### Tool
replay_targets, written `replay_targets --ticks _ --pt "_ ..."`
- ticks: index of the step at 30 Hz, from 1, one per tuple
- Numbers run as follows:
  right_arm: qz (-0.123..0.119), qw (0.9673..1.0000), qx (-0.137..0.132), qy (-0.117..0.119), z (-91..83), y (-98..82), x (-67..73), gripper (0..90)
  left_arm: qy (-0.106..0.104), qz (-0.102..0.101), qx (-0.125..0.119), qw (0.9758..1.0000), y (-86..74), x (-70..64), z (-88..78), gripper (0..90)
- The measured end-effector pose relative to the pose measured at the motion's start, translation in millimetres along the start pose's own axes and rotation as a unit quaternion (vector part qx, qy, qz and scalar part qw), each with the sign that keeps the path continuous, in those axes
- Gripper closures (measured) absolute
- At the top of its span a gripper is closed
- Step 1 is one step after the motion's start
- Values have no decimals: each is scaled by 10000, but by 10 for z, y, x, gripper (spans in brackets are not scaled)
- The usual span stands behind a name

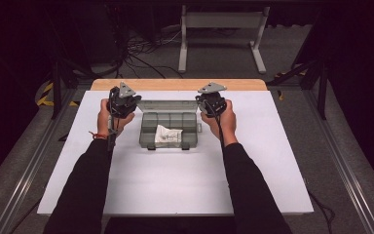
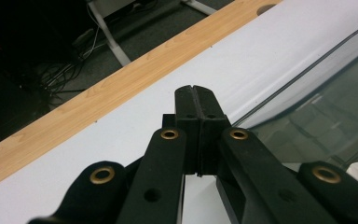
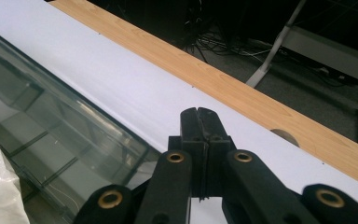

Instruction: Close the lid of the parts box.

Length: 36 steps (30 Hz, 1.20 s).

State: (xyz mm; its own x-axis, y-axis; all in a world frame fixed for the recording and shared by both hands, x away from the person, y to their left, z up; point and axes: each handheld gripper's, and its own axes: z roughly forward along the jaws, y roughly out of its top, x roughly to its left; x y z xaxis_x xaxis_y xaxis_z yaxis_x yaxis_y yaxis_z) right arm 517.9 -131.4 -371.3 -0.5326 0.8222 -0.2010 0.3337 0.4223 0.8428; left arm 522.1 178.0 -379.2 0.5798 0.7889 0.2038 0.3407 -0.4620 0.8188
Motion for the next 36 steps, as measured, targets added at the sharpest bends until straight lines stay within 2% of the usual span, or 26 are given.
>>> replay_targets --ticks 12,14,21,25,27,34,36 --pt "-74 10000 -3 18 -43 -4 41 900 -11 145 13 9999 -12 9 -44 898" --pt "-4 10000 -24 61 -46 -9 42 900 -61 134 2 9999 -18 8 -56 897" --pt "51 10000 -22 68 -60 -34 40 900 48 254 62 9996 0 -40 -85 897" --pt "19 9999 -14 105 -75 -48 48 900 22 250 22 9997 -19 -52 -98 897" --pt "-10 9999 40 151 -73 -55 51 900 20 177 6 9998 -33 -53 -99 898" --pt "-57 9999 75 90 -90 -69 82 900 -16 186 -36 9998 -79 -78 -121 893" --pt "11 9998 101 157 -98 -85 88 900 23 177 -63 9998 -103 -84 -124 884"
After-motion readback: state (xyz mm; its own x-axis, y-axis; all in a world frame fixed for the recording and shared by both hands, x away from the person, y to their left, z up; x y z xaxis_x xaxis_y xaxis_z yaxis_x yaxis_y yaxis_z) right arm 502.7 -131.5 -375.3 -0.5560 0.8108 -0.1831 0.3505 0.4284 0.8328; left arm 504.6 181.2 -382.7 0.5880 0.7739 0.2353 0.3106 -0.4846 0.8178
